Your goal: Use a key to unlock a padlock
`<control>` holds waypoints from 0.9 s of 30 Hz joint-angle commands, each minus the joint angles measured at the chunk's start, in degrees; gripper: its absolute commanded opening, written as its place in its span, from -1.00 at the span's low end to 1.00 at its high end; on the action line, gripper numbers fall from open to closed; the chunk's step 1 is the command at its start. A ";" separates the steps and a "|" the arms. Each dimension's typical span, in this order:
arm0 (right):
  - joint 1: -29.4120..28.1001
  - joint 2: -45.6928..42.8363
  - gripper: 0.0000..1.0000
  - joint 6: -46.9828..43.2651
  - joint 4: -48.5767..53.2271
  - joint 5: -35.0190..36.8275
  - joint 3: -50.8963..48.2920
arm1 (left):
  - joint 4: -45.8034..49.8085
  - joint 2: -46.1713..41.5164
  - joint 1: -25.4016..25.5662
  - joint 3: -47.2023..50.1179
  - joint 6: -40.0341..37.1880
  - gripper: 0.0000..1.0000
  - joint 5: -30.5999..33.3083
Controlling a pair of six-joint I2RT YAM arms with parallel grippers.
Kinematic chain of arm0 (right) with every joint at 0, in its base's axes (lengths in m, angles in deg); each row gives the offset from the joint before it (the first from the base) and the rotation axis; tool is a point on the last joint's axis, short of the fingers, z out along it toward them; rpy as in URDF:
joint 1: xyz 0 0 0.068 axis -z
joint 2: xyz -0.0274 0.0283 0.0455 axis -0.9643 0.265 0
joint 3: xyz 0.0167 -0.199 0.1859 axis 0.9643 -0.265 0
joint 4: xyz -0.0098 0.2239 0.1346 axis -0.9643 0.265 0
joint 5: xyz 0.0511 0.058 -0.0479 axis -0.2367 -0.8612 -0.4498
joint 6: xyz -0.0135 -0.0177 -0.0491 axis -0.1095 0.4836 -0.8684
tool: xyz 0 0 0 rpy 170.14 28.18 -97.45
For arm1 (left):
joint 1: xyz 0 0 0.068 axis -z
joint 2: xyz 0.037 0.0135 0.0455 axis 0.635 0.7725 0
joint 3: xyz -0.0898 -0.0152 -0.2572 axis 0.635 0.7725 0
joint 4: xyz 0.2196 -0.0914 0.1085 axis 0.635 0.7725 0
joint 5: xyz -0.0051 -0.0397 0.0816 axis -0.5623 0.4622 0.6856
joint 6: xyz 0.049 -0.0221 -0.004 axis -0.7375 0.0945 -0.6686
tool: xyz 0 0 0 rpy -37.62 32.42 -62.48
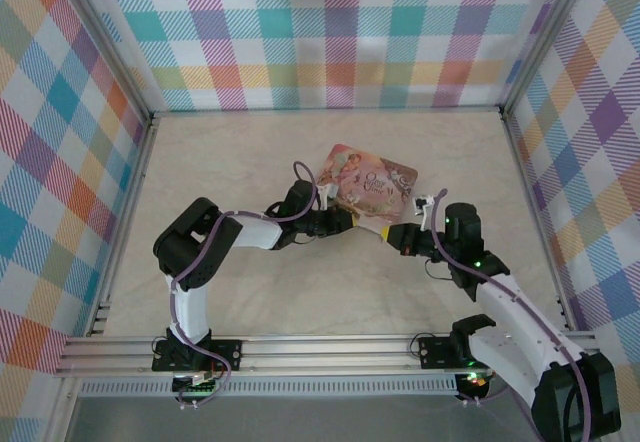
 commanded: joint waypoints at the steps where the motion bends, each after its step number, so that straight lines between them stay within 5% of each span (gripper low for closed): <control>1: -0.54 -1.22 -1.00 4.96 -7.89 -0.23 -3.01 | 0.42 1.10 0.87 -2.20 5.20 -0.78 -4.34; 18: -10.38 11.91 -1.00 17.08 -36.08 15.66 -12.51 | -1.35 0.04 0.87 -3.98 9.46 -0.78 -5.23; 27: -12.29 18.68 -1.00 20.84 -42.78 16.84 -12.37 | -1.86 -0.56 0.74 -4.31 10.00 -0.78 -5.40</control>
